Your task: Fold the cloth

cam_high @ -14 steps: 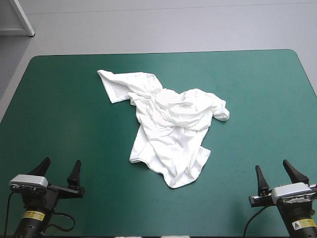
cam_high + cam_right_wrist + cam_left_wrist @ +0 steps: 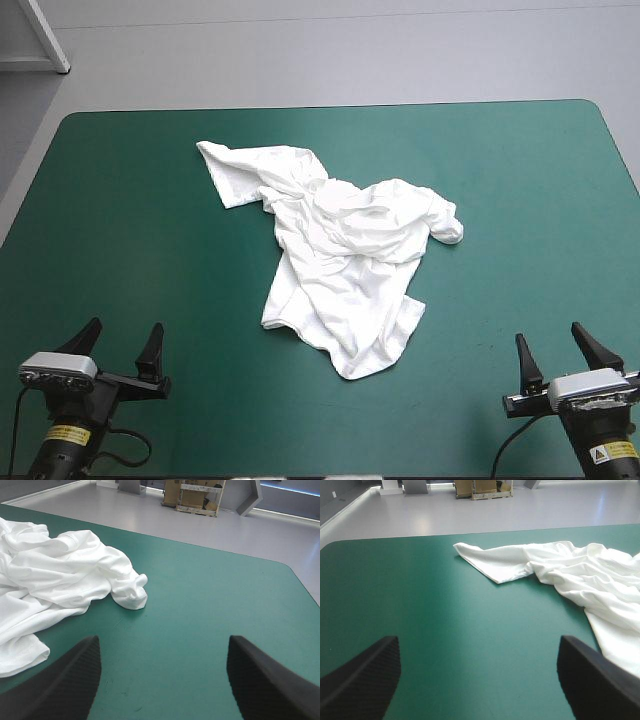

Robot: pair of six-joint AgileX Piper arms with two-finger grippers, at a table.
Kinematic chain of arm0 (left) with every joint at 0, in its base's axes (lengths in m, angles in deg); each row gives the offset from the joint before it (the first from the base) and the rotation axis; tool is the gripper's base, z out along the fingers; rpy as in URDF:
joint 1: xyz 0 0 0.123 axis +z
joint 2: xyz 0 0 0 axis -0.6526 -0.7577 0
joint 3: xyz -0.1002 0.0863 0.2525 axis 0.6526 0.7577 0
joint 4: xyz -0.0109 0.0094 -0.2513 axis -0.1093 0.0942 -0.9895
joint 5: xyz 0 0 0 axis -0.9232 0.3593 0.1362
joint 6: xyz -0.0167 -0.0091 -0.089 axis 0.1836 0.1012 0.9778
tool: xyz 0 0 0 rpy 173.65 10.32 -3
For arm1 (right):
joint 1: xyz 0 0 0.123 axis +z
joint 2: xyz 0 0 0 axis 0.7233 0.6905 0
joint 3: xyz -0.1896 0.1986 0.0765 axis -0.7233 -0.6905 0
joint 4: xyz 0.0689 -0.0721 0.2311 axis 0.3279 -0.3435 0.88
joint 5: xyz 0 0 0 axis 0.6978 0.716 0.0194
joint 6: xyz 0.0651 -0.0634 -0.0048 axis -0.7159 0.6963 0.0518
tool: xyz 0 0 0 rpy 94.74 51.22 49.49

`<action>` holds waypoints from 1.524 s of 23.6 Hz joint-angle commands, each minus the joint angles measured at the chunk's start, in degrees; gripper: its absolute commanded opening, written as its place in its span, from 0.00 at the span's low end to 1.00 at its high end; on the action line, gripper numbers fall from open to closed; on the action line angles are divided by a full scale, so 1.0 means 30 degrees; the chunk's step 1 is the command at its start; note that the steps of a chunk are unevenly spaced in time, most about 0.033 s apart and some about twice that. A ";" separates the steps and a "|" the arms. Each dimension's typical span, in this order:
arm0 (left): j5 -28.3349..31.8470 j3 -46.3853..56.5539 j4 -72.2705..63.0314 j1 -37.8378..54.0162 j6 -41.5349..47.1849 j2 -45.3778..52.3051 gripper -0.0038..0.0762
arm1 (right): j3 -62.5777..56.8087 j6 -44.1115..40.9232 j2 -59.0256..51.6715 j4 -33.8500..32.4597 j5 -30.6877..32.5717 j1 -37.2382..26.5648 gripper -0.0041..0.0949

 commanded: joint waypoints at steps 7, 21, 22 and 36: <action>0.0118 -0.3044 -0.0008 -0.0422 -0.0082 -0.1905 0.81 | 0.1833 0.1103 0.0376 -0.0138 -0.0608 0.0059 0.72; -0.2739 -2.1264 0.0719 -0.0422 -0.0002 -2.0689 0.81 | 0.6887 -0.3603 0.5523 -0.0137 0.6734 0.0246 0.72; -0.3040 -2.2990 0.0866 -0.0422 -0.0002 -2.2546 0.81 | 0.7908 -0.3815 0.6386 -0.0594 0.7281 0.0246 0.72; -0.3975 -3.0447 0.0792 -0.0386 0.0041 -3.2725 0.81 | 1.6263 -0.5498 1.3903 -0.0302 1.3004 0.0246 0.72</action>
